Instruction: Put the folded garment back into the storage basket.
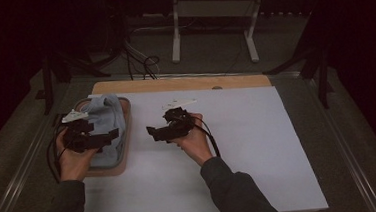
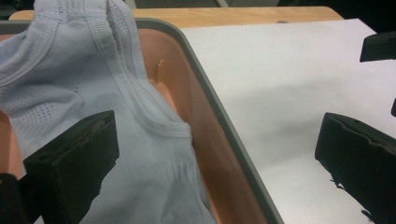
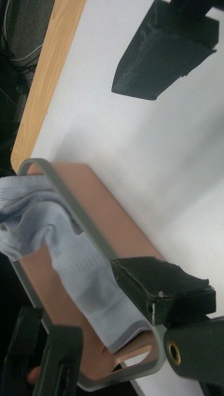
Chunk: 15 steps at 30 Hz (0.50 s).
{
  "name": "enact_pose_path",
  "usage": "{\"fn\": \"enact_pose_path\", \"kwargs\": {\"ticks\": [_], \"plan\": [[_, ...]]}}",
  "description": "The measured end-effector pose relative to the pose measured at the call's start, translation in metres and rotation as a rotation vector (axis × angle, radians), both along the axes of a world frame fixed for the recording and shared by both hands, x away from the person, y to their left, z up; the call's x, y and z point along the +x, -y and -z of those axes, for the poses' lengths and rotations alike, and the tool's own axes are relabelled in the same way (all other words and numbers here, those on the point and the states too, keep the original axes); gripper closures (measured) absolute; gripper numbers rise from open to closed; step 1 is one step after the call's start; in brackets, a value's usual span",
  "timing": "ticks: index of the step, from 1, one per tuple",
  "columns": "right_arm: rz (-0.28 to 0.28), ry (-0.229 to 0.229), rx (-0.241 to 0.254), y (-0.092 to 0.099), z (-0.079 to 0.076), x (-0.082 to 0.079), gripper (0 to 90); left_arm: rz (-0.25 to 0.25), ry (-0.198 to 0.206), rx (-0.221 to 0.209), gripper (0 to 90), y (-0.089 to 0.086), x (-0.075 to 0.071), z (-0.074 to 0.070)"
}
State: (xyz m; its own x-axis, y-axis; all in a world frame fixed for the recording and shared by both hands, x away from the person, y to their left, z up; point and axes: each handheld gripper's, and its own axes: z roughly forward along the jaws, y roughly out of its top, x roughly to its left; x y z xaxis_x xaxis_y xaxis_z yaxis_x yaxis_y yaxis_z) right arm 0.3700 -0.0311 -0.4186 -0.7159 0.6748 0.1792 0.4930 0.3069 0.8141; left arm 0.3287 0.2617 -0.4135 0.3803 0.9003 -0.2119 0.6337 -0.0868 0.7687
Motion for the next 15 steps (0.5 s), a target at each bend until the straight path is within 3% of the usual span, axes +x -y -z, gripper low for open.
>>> {"fn": "enact_pose_path", "kwargs": {"ticks": [5,15], "plan": [[0.000,0.011,-0.004,0.012,0.002,-0.002,13.7,0.008,0.007,0.010,0.6,0.000,-0.009,0.004],[0.009,0.040,0.005,0.033,0.000,-0.008,13.5,-0.003,0.107,0.040,0.6,0.003,-0.030,0.010]]}}
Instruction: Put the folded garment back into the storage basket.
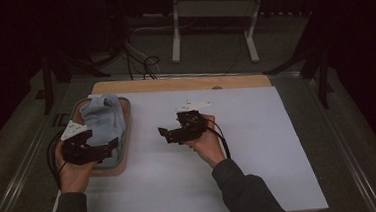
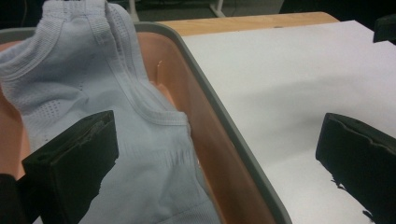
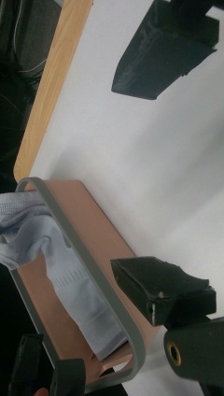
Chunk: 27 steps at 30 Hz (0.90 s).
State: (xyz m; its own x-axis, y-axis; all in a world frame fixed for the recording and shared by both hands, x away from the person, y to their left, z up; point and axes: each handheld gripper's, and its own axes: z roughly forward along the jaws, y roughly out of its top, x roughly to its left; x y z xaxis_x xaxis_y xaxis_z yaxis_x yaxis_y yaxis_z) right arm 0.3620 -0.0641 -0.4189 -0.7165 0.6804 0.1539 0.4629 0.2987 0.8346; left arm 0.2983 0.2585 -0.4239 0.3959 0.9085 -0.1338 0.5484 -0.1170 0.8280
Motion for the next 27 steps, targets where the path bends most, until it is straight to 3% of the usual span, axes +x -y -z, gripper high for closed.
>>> {"fn": "enact_pose_path", "kwargs": {"ticks": [11,14,23,27], "plan": [[0.020,0.000,0.015,0.026,0.007,-0.004,12.8,0.010,0.068,0.014,0.6,0.003,-0.015,0.009],[0.033,-0.004,0.030,0.035,0.009,-0.006,11.8,0.010,0.087,-0.027,0.6,0.001,-0.018,0.011],[0.074,0.007,0.054,0.063,0.009,-0.017,9.7,-0.004,0.112,-0.036,0.6,-0.002,-0.029,0.014],[0.089,0.010,0.067,0.075,0.010,-0.022,9.6,0.001,0.101,-0.049,0.5,-0.002,-0.032,0.015]]}}
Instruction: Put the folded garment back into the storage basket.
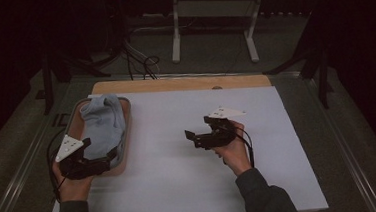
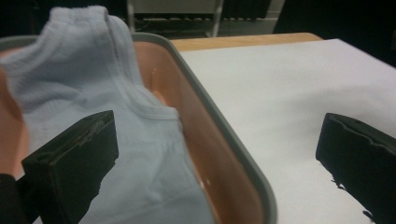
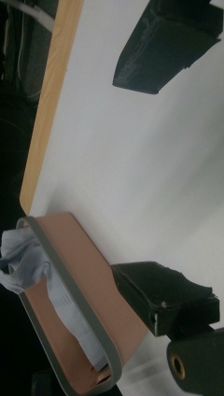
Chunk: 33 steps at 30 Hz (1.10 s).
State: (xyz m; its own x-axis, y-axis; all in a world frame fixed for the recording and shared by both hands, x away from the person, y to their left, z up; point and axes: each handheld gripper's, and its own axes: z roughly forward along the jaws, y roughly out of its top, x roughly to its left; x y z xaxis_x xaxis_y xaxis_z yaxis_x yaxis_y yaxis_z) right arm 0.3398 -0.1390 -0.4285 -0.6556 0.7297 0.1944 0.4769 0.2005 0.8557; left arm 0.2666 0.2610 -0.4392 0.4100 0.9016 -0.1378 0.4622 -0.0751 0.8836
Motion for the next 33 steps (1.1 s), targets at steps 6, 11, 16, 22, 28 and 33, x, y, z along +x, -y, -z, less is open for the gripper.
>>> {"fn": "enact_pose_path", "kwargs": {"ticks": [6,11,16,22,28,33], "plan": [[0.020,0.016,-0.002,0.015,-0.001,-0.008,9.4,-0.007,0.002,0.023,0.4,0.002,-0.003,0.000],[0.044,0.040,0.005,0.032,-0.001,-0.015,9.4,-0.017,0.005,0.019,0.4,0.002,-0.005,0.000],[0.056,0.041,-0.003,0.048,0.004,-0.022,9.5,-0.020,0.017,0.007,0.4,0.002,-0.007,0.000],[0.083,0.059,-0.015,0.067,0.007,-0.032,10.1,-0.018,0.019,0.011,0.4,0.002,-0.010,0.000],[0.116,0.079,0.009,0.087,0.009,-0.042,10.1,-0.016,0.029,0.017,0.4,0.003,-0.014,-0.004],[0.124,0.088,0.007,0.099,0.009,-0.049,10.1,-0.020,0.039,0.003,0.4,0.000,-0.015,-0.006]]}}
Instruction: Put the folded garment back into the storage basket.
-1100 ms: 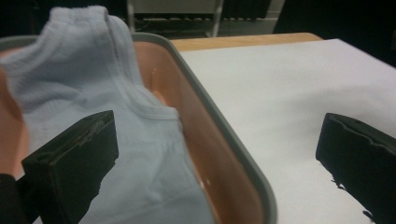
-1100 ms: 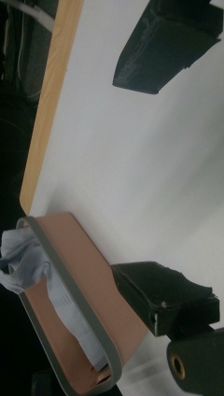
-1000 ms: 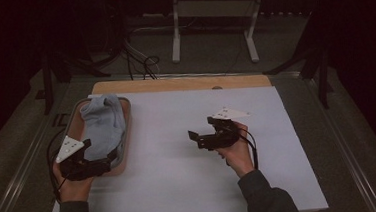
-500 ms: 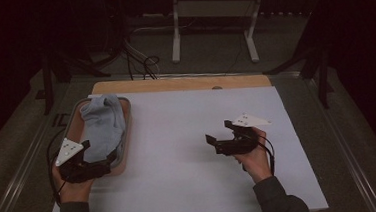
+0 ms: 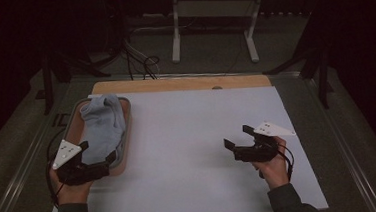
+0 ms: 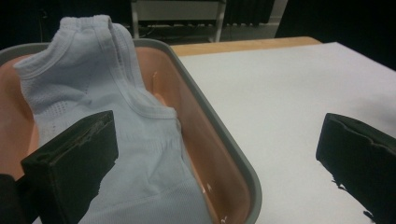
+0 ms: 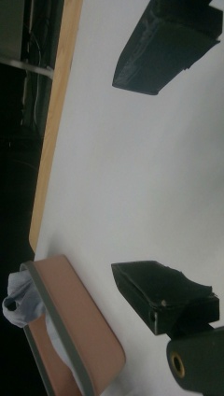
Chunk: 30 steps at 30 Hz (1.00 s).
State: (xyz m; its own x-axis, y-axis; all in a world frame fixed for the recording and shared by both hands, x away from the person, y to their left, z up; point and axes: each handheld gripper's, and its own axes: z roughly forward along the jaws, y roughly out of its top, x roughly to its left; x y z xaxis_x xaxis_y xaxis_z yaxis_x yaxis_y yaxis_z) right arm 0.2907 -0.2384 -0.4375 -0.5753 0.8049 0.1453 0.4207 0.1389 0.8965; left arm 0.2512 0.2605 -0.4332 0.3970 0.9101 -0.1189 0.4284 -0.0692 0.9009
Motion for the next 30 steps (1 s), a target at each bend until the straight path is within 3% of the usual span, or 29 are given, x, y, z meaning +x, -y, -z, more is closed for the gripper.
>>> {"fn": "enact_pose_path", "kwargs": {"ticks": [18,30], "plan": [[0.076,0.027,0.073,0.046,0.009,-0.022,10.1,0.009,0.029,-0.009,0.4,-0.002,-0.004,-0.002],[0.085,0.016,0.073,0.052,0.019,-0.025,10.1,0.003,0.042,-0.011,0.4,-0.005,-0.004,-0.004]]}}
